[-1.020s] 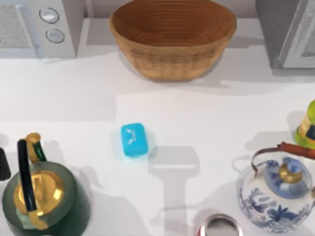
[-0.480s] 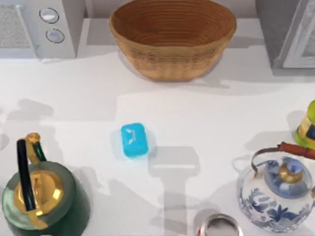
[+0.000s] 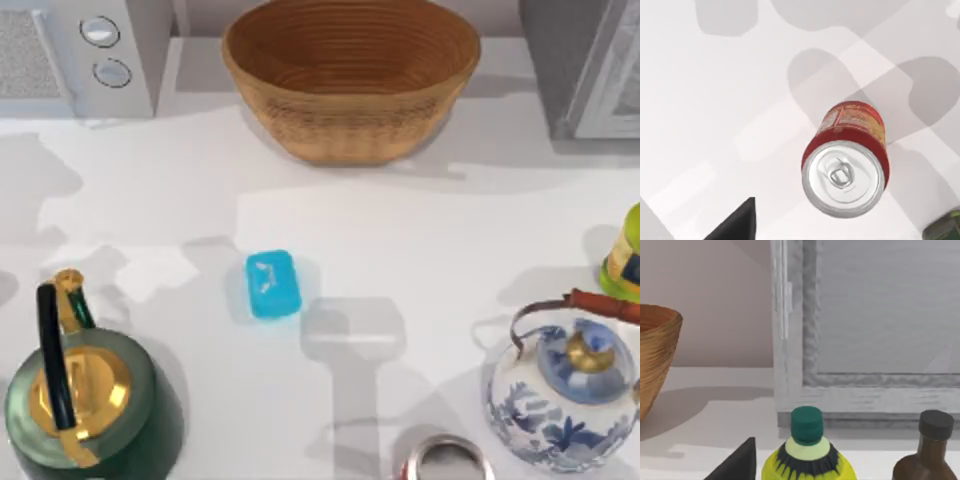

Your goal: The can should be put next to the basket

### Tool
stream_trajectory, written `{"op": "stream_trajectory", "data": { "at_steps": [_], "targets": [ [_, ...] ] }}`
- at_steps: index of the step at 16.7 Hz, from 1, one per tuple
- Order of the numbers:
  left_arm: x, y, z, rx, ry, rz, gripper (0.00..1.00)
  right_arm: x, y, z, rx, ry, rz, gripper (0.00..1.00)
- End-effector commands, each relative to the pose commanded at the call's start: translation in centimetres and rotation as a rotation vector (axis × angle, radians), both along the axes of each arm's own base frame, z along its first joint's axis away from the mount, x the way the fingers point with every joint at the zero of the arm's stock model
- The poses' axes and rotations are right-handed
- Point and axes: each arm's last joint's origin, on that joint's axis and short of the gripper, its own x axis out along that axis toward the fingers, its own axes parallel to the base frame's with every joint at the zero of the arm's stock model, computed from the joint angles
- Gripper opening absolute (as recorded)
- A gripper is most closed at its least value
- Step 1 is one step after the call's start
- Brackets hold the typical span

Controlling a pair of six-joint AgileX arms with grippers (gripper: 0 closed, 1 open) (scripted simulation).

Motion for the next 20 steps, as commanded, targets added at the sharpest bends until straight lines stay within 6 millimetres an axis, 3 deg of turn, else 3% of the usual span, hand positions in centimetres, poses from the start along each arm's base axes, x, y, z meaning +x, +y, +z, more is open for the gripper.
{"op": "stream_trajectory", "data": {
  "at_steps": [3,6,13,20],
  "targets": [
    [2.8,2.0,-2.5,-0.016,0.156,-0.071,1.0,0.0,0.0,0.0,0.0,0.0,0.0,1.0],
    [4.0,3.3,-4.0,-0.032,0.24,-0.11,1.0,0.0,0.0,0.0,0.0,0.0,0.0,1.0],
    [4.1,3.3,-4.3,-0.034,0.251,-0.118,1.0,0.0,0.0,0.0,0.0,0.0,0.0,1.0],
    [4.2,3.5,-9.3,-0.034,0.251,-0.116,1.0,0.0,0.0,0.0,0.0,0.0,0.0,1.0]
  ]
}}
